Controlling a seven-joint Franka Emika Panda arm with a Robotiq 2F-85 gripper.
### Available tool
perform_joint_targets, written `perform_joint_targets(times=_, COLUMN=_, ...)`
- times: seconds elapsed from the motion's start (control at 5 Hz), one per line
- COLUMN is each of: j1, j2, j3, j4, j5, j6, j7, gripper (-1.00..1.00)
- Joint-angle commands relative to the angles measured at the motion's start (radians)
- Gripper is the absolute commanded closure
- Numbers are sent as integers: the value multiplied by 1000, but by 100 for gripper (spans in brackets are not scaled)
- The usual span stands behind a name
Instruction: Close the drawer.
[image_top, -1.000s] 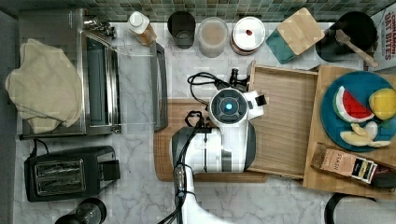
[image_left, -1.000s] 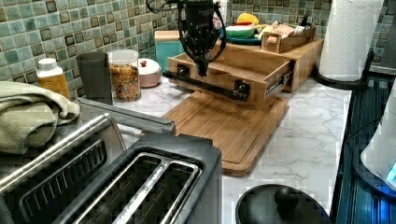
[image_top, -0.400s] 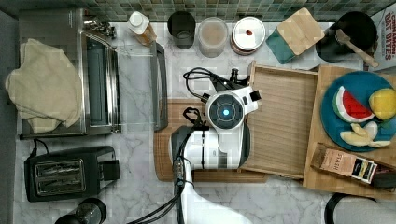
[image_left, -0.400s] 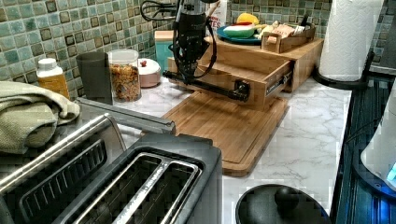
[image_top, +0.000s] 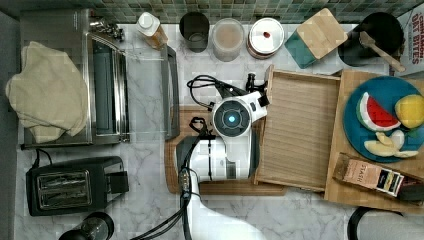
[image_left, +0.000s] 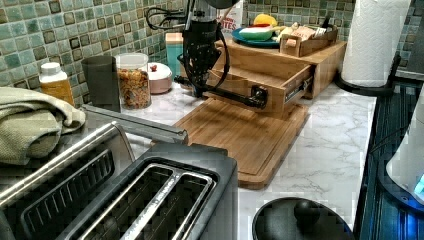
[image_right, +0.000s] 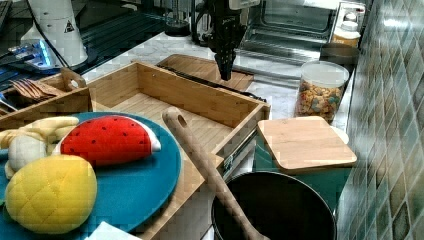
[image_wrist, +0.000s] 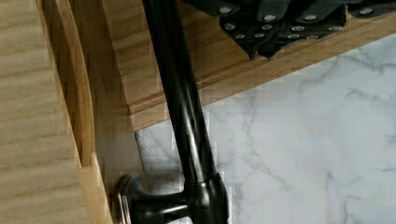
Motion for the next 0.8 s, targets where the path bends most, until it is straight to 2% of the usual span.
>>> perform_joint_targets(times=0.2, j1=-14, j2=38, j3=-28, j4=69, j5=-146, j6=-54, j7=-57, gripper=100)
perform_joint_targets(times=0.4, j1=-48, j2=30, j3=-18, j4=62, j5=-142, j6=-68, j7=-117, gripper=100)
perform_joint_targets(times=0.6, j1=-59, j2=6, j3=-52, j4=39, j5=-185, j6=-66, j7=-154, gripper=100)
perform_joint_targets(times=0.8, j1=-99, j2=1, j3=-87, j4=36, j5=-188, j6=-61, j7=-237, gripper=100)
